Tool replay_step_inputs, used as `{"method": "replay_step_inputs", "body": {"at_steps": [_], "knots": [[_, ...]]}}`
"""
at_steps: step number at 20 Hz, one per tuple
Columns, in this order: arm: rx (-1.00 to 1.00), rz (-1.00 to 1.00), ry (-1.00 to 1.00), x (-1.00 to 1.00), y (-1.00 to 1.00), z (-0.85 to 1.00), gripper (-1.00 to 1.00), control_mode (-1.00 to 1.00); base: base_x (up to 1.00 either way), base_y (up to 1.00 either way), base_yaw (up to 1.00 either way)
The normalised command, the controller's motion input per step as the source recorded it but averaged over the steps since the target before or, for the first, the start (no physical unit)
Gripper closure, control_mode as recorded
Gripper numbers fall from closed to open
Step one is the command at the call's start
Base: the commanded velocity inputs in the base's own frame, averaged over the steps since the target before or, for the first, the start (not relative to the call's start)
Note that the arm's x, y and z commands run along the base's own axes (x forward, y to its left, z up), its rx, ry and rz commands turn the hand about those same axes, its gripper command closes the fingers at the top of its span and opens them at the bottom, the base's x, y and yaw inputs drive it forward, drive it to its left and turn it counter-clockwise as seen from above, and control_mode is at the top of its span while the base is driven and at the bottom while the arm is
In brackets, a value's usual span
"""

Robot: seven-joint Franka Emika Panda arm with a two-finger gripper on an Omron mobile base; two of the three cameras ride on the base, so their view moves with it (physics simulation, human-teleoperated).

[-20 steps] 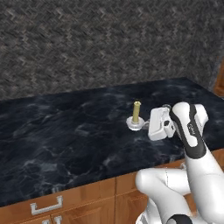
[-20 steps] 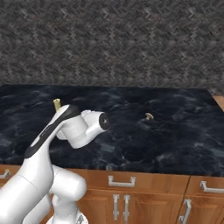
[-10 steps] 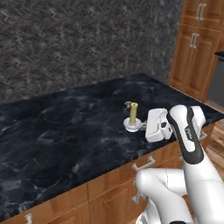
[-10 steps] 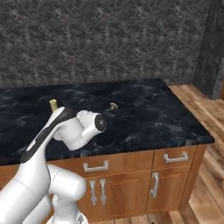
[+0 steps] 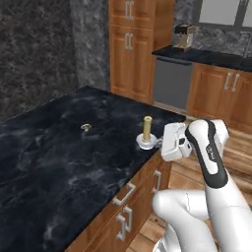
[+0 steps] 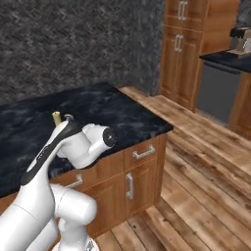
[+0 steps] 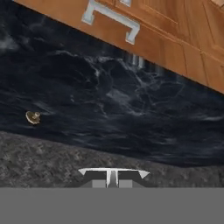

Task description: Pick the candle and jar from the dining table and place them in the open cabinet. Close the cabinet after placing the objects.

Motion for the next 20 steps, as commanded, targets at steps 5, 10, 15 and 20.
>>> {"method": "replay_step_inputs", "body": {"at_steps": [5,10,15,20], "knots": [[0.0,0.0,0.0,0.0,0.0,0.0,1.0,1.0,0.11,0.04,-0.75],[0.0,0.0,0.0,0.0,0.0,0.0,1.0,1.0,0.16,0.04,-0.74],[0.0,0.0,0.0,0.0,0.0,0.0,1.0,1.0,0.22,0.11,-0.73],[0.0,0.0,0.0,0.0,0.0,0.0,1.0,1.0,0.34,0.22,-0.69]]}}
